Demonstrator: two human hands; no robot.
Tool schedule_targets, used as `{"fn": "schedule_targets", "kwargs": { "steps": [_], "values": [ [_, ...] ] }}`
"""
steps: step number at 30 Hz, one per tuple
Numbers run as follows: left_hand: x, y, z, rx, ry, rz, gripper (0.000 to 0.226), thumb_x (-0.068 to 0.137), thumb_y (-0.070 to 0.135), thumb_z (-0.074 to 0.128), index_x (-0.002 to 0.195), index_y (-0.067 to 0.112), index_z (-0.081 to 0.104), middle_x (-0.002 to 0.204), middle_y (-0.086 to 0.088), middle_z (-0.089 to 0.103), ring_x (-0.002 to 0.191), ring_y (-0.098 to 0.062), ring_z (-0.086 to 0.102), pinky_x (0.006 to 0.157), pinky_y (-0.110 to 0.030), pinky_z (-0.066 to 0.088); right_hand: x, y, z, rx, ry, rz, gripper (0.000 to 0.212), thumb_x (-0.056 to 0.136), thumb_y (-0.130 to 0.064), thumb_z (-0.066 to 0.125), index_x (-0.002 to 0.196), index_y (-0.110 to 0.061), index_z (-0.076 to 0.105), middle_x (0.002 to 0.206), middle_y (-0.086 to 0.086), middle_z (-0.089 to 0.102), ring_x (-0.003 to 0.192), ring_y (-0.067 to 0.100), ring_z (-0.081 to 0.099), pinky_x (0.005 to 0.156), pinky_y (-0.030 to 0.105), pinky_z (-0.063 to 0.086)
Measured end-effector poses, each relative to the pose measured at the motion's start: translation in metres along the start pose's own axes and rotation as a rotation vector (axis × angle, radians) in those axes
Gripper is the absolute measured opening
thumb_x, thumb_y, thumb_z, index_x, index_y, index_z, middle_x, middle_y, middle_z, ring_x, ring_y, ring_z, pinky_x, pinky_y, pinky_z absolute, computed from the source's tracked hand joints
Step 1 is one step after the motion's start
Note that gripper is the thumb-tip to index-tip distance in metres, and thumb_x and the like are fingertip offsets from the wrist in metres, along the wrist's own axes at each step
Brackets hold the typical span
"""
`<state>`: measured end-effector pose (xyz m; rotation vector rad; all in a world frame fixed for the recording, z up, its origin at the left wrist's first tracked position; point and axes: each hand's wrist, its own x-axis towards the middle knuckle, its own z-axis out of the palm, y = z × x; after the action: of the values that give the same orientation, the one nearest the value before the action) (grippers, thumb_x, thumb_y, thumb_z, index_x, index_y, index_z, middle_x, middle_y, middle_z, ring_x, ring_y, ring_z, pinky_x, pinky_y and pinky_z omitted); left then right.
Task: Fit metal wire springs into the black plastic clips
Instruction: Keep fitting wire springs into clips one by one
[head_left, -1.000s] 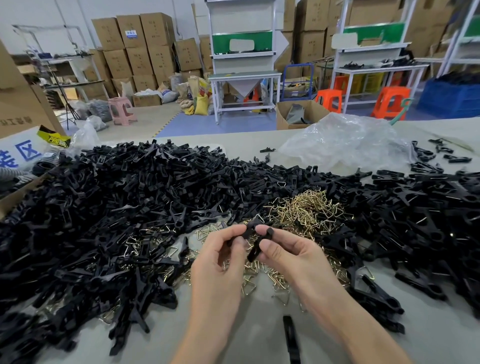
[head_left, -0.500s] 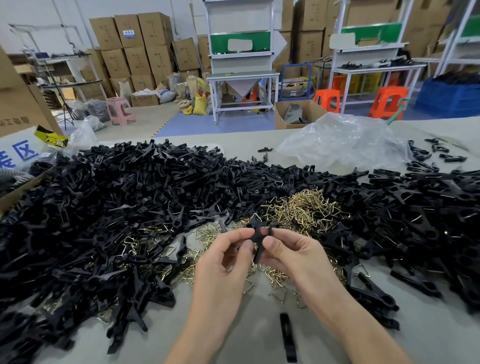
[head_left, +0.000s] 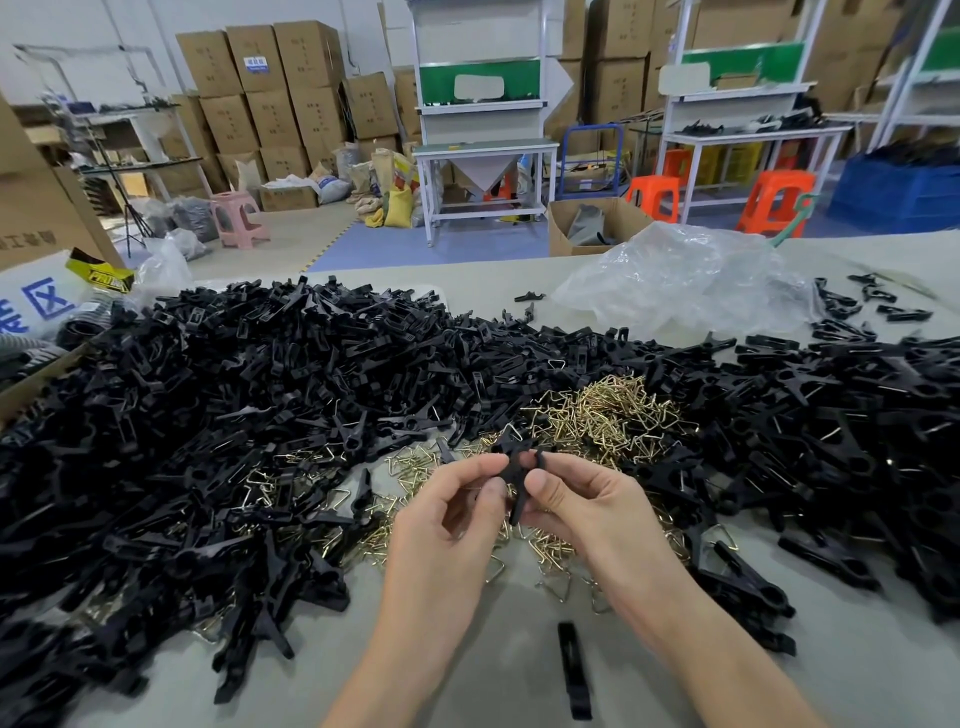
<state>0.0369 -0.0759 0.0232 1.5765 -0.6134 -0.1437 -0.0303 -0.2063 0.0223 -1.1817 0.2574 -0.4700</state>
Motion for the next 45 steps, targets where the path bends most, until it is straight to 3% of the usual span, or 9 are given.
{"fn": "schedule_targets", "kwargs": {
  "steps": [7,14,18,30,37,42,45],
  "values": [
    [-0.0006,0.0020,0.0000,-0.013,0.018,0.011,0.022,0.096,0.014,0.063,0.101,0.033,0.073,0.090,0.007,0.076,0.070,0.001,0.064,0.062,-0.010,0.047,0.0000,0.0004,-0.0015,0.009,-0.015,-0.008,0.033,0.071,-0.037,0.081,0.101,-0.024,0.082,0.100,0.006,0.079,0.089,0.018,0.076,0.080,0.023,0.059],
    [-0.0006,-0.0005,0.0005,0.015,0.005,0.042,0.023,0.095,0.013,0.064,0.101,0.033,0.072,0.095,0.010,0.075,0.089,-0.010,0.070,0.079,-0.023,0.056,0.0019,0.0032,-0.0028,-0.024,-0.013,-0.022,0.035,0.071,-0.041,0.084,0.102,-0.027,0.081,0.104,0.004,0.079,0.092,0.018,0.076,0.080,0.023,0.059],
    [0.0001,-0.0029,0.0004,0.018,0.004,0.044,0.023,0.095,0.012,0.064,0.101,0.033,0.072,0.097,0.009,0.074,0.092,-0.011,0.070,0.083,-0.027,0.057,0.0024,0.0046,-0.0035,-0.013,-0.024,-0.028,0.027,0.075,-0.033,0.080,0.101,-0.027,0.082,0.104,0.004,0.079,0.091,0.016,0.076,0.079,0.022,0.059],
    [-0.0010,-0.0002,0.0043,-0.053,0.024,0.035,0.030,0.094,0.007,0.065,0.095,0.036,0.074,0.093,0.009,0.075,0.086,-0.006,0.069,0.075,-0.015,0.052,0.0034,0.0042,-0.0052,-0.009,-0.073,-0.022,0.031,0.076,-0.033,0.078,0.106,-0.025,0.081,0.108,0.006,0.078,0.098,0.019,0.075,0.081,0.022,0.059],
    [-0.0018,-0.0005,0.0063,-0.036,0.033,0.042,0.034,0.093,0.011,0.066,0.099,0.044,0.071,0.093,0.006,0.074,0.082,-0.012,0.068,0.070,-0.019,0.053,0.0017,0.0048,-0.0046,-0.003,-0.073,-0.028,0.033,0.077,-0.033,0.078,0.109,-0.024,0.080,0.110,0.008,0.077,0.101,0.020,0.075,0.084,0.023,0.058],
    [-0.0012,-0.0026,0.0040,-0.004,-0.003,0.035,0.028,0.095,0.016,0.065,0.102,0.042,0.070,0.094,0.008,0.074,0.086,-0.014,0.070,0.076,-0.024,0.056,0.0016,0.0034,-0.0049,-0.005,-0.059,-0.028,0.037,0.077,-0.034,0.079,0.113,-0.025,0.078,0.113,0.010,0.076,0.105,0.026,0.073,0.085,0.027,0.059],
    [-0.0007,-0.0039,0.0017,0.020,-0.017,0.046,0.028,0.097,0.017,0.063,0.103,0.043,0.069,0.094,0.010,0.074,0.086,-0.013,0.069,0.073,-0.021,0.055,0.0025,0.0042,-0.0055,-0.016,-0.067,-0.030,0.046,0.077,-0.041,0.084,0.118,-0.025,0.075,0.099,0.009,0.070,0.105,0.026,0.072,0.090,0.032,0.059]
  ]
}}
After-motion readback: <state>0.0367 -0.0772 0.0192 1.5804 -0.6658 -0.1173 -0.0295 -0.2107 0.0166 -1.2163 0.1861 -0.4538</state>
